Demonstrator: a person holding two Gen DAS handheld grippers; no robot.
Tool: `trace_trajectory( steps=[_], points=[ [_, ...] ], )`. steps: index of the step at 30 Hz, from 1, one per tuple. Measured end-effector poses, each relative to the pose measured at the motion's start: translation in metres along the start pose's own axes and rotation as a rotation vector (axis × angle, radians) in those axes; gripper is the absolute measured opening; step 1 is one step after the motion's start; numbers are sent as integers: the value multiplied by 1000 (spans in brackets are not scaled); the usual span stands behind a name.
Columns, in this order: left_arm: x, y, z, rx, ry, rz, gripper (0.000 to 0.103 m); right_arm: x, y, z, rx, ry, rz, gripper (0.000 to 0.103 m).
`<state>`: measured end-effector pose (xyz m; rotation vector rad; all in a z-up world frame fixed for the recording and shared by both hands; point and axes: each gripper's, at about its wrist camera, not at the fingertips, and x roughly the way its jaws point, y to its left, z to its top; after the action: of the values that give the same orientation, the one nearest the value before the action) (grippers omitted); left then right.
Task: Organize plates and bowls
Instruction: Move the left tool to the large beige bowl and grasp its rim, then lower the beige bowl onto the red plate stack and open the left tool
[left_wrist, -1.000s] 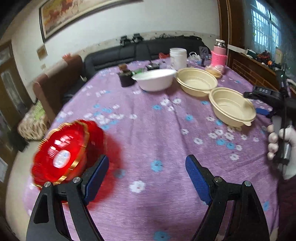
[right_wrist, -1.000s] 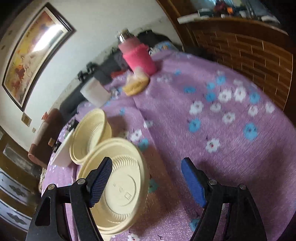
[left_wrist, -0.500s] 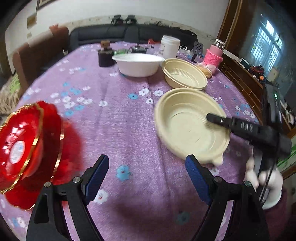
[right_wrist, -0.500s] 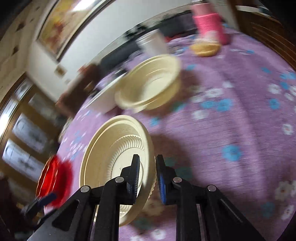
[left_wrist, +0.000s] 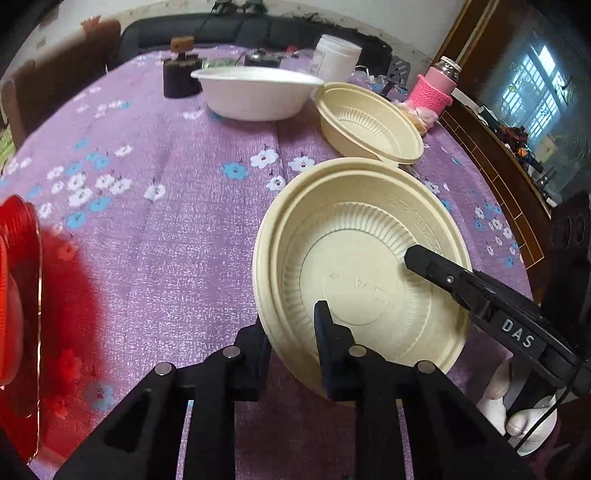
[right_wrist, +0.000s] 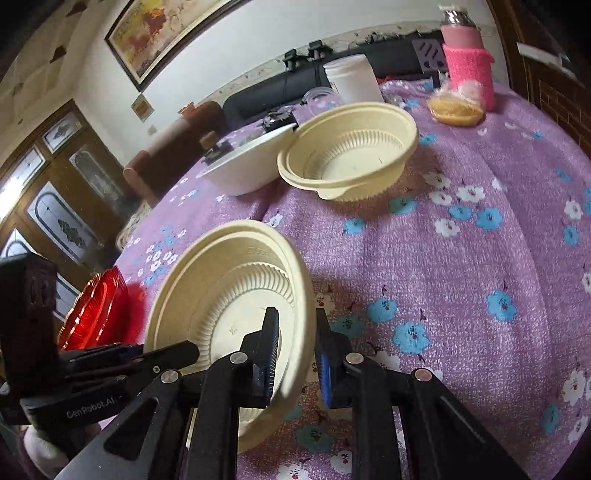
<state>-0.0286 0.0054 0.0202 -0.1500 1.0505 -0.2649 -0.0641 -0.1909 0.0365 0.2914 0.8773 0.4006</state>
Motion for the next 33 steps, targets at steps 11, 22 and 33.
trace_trajectory(
  steps=[11, 22, 33],
  points=[
    [-58, 19, -16, -39, -79, -53, 21, -22, 36, -8, -53, -88, 37, 20],
    [-139, 84, -34, -118, -222, -2, 21, -29, 136, -2, -194, -108, 80, 21],
    [-175, 202, -30, -319, -271, 151, 21, 49, 266, 10, -376, 13, 123, 21]
  ],
)
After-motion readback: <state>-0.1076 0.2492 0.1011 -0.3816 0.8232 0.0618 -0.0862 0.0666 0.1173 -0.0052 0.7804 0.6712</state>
